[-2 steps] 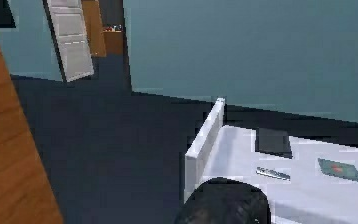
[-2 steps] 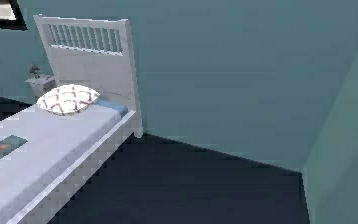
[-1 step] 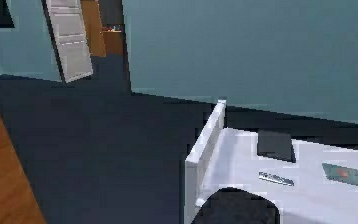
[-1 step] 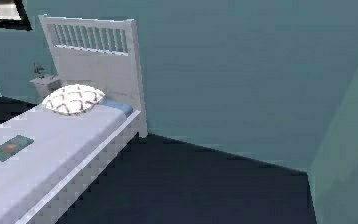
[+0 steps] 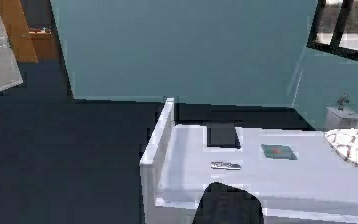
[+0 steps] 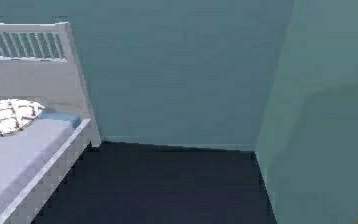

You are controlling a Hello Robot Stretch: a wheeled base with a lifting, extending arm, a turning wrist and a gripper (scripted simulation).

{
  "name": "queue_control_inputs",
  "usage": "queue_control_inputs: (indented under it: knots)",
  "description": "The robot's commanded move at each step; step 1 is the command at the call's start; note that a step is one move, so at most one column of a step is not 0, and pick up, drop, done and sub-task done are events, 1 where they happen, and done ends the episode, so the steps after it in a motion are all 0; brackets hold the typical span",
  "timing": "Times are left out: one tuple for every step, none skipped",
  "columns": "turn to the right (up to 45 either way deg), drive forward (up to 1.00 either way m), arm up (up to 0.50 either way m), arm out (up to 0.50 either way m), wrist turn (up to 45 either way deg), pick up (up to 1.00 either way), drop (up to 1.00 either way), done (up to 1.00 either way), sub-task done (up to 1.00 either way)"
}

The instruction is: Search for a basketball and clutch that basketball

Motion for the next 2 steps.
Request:
queue_control_inputs:
  knots:
    - [0.0,0.30,0.00,0.00,0.0,0.00,0.00,0.00,0.00]
    - [-27.0,0.00,0.00,0.00,0.0,0.00,0.00,0.00,0.00]
